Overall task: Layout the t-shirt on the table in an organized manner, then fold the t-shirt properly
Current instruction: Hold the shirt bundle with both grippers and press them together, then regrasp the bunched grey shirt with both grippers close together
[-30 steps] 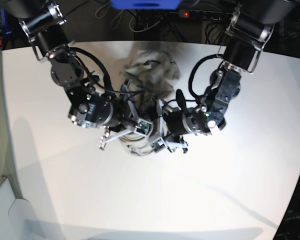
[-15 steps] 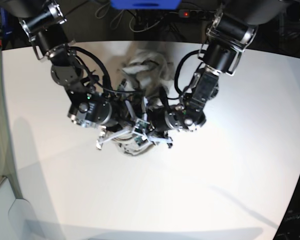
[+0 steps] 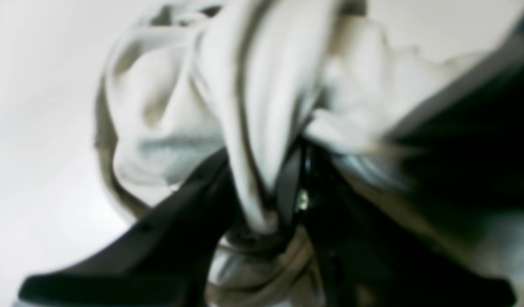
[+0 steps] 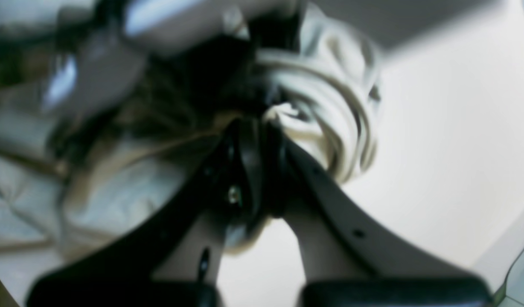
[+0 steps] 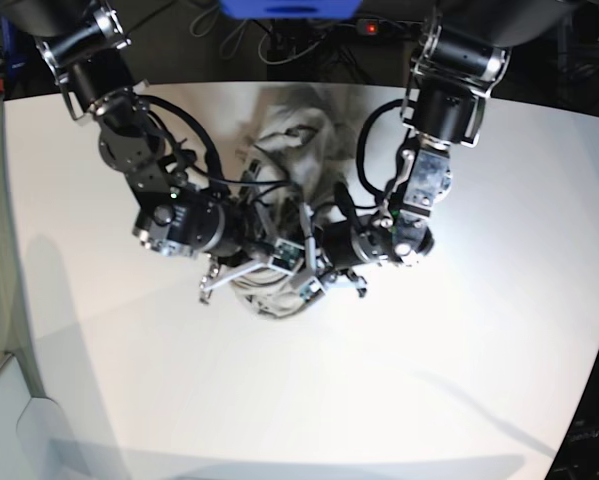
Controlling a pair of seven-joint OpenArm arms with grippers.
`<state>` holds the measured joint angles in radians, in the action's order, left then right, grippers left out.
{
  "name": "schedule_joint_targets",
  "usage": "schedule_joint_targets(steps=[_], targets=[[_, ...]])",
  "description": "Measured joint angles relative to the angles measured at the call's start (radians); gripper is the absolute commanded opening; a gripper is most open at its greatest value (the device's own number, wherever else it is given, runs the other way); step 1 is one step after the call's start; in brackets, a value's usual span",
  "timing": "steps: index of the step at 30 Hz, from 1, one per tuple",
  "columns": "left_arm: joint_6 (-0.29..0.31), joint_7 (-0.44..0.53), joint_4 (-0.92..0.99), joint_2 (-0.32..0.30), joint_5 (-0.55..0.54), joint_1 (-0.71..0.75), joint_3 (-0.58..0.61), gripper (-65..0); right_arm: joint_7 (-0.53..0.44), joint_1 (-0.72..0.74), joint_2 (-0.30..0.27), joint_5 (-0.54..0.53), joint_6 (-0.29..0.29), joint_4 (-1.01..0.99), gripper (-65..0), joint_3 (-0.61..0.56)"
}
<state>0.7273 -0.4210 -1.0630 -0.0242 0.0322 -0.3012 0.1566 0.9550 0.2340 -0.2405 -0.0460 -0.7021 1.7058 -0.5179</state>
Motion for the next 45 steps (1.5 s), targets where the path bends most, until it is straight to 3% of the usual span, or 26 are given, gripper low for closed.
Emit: schedule_joint_targets(steps=[5,11,14,17,24,35,38,45], targets=[[0.008,-0.051,-0.016,-0.005,-0.002,0.005,-0.1,-58.8,-0.057,-0.002,-0.025,-0.012,0.0,0.002,-64.5,-0.002],[0.021,-0.063,-0.082,-0.054,-0.008,0.007,-0.122,-58.8,-0.099,-0.002,-0.063,-0.023,0.0,0.002,-64.5,-0.002],[-0.034,-0.072,-0.112,-0.083,0.021,0.031,-0.132,-58.8,-0.066,-0.002,-0.081,-0.008,0.0,-0.006,-64.6,0.001],[-0.037,-0.078,-0.143,-0.107,0.025,0.057,-0.142,-58.8,-0.059,0.005,-0.097,0.003,0.0,-0.063,-64.8,0.008],[-0.027,-0.076,-0.196,-0.081,0.016,0.13,-0.183,-58.8,-0.037,0.02,-0.074,0.006,0.0,-0.091,-64.6,0.086],[-0.037,-0.061,-0.203,-0.06,0.015,0.18,-0.195,-58.8,0.11,0.022,0.061,-0.003,0.0,0.056,-63.9,0.073],[-0.038,-0.061,-0.204,-0.044,0.016,0.182,-0.193,-58.8,0.109,0.022,0.093,-0.007,0.0,0.056,-57.2,0.072],[-0.039,-0.06,-0.205,-0.021,0.019,0.193,-0.194,-58.9,0.108,-0.002,0.091,-0.007,0.0,0.055,-30.2,0.071]])
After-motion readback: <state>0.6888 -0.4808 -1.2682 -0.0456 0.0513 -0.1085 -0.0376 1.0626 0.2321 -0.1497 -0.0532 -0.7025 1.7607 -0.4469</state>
